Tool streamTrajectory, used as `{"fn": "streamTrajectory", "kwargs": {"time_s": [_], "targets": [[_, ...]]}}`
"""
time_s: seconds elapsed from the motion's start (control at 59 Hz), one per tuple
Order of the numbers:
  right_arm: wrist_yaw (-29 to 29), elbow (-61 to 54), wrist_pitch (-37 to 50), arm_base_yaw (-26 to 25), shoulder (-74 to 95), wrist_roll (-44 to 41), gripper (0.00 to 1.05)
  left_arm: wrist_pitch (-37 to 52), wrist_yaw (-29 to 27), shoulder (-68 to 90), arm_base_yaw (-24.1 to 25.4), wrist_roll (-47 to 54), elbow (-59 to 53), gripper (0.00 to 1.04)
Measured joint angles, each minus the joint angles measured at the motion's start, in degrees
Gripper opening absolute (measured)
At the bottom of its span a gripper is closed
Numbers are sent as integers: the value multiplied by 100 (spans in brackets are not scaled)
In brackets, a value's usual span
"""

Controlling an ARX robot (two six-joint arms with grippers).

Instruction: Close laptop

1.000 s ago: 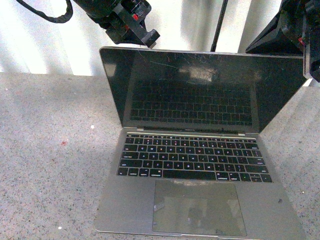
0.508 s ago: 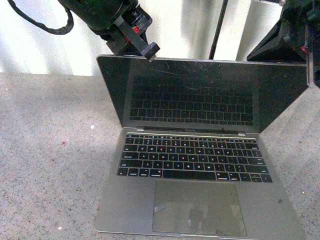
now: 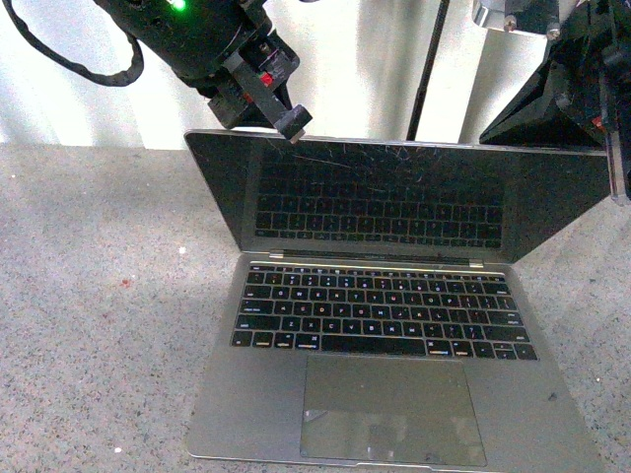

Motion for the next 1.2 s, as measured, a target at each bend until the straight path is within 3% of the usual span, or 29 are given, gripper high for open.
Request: {"fn": "streamTrajectory", "kwargs": {"time_s": [1.203], "targets": [[-9,-315,-37,2,-20,-98,3,72,138,-173,-70,48,-599,4]]}}
